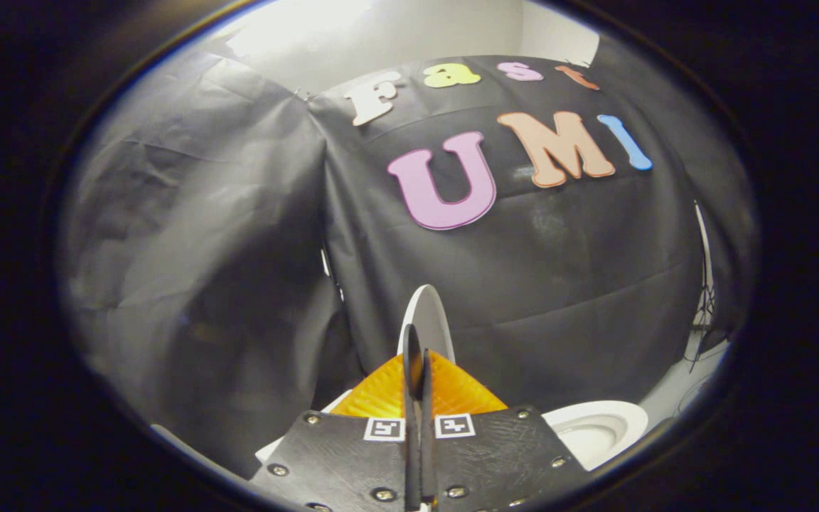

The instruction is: Open the toilet lid.

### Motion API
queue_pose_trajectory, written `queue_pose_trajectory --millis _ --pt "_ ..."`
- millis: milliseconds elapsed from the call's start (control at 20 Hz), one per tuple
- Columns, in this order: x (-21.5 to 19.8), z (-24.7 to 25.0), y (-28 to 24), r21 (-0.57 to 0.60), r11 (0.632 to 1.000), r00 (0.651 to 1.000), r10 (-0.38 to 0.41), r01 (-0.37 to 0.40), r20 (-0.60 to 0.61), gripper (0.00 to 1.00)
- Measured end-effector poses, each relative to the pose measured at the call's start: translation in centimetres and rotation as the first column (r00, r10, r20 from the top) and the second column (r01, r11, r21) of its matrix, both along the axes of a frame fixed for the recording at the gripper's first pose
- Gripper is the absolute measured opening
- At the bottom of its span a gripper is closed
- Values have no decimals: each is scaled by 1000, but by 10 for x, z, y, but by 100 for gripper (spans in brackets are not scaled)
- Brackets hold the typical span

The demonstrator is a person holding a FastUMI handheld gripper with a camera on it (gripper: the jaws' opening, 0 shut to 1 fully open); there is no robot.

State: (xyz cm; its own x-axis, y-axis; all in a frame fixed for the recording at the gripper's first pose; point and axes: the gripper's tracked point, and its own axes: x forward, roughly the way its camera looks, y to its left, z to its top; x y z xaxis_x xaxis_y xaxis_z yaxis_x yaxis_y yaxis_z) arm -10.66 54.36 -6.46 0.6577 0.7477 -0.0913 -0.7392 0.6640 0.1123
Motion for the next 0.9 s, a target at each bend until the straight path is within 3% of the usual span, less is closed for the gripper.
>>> queue_pose_trajectory --millis 200,650,900 --pt "-16 -7 28 -32 996 997 82 -81 13 6" --pt "-48 -19 65 -63 983 985 172 -170 27 6" --pt "-67 -32 86 -150 962 969 239 -228 56 6"
